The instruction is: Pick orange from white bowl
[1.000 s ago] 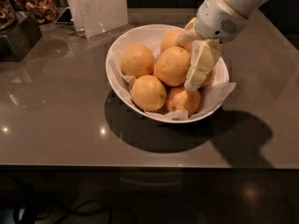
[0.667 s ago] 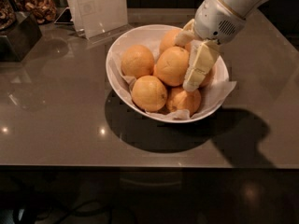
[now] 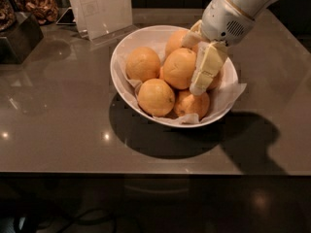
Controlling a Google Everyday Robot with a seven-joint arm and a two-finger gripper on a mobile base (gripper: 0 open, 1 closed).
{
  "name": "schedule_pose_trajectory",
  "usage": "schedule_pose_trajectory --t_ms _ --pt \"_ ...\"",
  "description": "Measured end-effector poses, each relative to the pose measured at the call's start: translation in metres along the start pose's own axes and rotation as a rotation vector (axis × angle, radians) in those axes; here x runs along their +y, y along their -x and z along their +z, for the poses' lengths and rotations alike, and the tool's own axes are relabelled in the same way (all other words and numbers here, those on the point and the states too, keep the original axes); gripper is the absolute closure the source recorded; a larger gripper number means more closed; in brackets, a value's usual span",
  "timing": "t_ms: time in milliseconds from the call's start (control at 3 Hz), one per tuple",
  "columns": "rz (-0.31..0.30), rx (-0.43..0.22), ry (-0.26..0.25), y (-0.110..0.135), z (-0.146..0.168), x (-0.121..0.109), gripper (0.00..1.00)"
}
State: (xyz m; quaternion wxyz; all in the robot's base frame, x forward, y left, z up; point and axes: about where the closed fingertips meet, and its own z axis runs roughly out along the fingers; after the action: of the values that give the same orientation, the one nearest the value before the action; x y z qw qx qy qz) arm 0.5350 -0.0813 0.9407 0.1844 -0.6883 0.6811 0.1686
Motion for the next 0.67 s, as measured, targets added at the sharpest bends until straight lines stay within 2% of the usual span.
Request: schedule_pose_trajectory --t_ms 667 --pt "0.078 -0.009 0.007 -0.008 0.003 0.024 0.11"
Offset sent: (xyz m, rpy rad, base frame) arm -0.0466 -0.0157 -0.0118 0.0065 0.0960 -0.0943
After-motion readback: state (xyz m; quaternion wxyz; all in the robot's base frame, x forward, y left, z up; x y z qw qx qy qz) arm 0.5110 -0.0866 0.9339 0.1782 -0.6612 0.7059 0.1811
